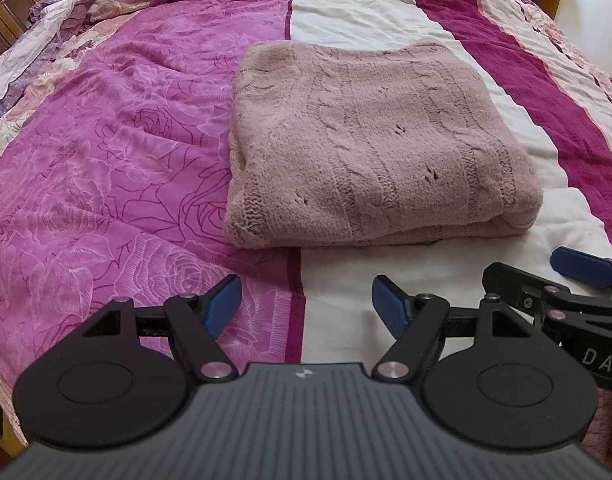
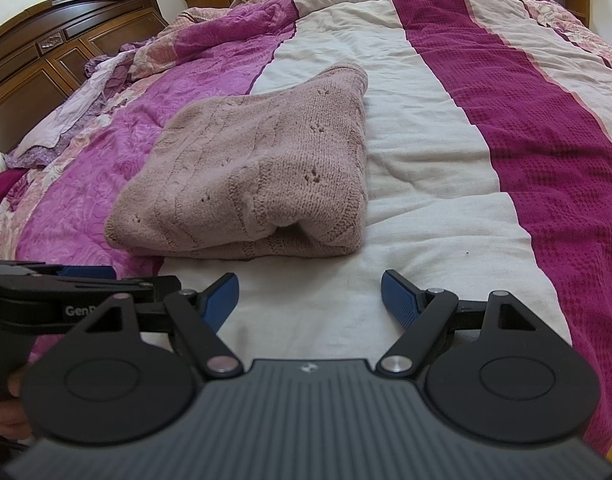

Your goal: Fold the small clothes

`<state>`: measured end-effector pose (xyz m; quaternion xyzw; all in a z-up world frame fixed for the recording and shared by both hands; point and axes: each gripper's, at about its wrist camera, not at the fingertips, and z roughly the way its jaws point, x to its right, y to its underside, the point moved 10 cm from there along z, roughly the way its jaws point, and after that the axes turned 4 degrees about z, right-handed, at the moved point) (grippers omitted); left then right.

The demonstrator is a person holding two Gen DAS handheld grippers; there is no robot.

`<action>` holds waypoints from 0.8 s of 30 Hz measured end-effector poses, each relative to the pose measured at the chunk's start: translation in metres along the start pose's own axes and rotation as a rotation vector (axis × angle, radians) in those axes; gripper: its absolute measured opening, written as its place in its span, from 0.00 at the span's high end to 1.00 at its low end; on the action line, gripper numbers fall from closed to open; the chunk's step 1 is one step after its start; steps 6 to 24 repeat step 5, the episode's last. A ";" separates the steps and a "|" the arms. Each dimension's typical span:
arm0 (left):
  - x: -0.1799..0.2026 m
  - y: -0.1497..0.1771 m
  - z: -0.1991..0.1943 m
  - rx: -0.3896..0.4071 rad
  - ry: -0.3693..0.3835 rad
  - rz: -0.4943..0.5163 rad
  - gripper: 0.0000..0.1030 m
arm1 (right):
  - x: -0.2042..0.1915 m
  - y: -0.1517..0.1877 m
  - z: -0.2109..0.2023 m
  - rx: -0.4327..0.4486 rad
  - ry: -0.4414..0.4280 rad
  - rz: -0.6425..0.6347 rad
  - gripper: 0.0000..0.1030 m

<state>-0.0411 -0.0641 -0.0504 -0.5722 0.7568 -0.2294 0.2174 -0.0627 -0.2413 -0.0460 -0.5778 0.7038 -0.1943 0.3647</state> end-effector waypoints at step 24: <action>-0.001 -0.001 0.000 -0.006 0.004 -0.006 0.24 | 0.000 0.000 0.000 0.000 0.000 0.000 0.22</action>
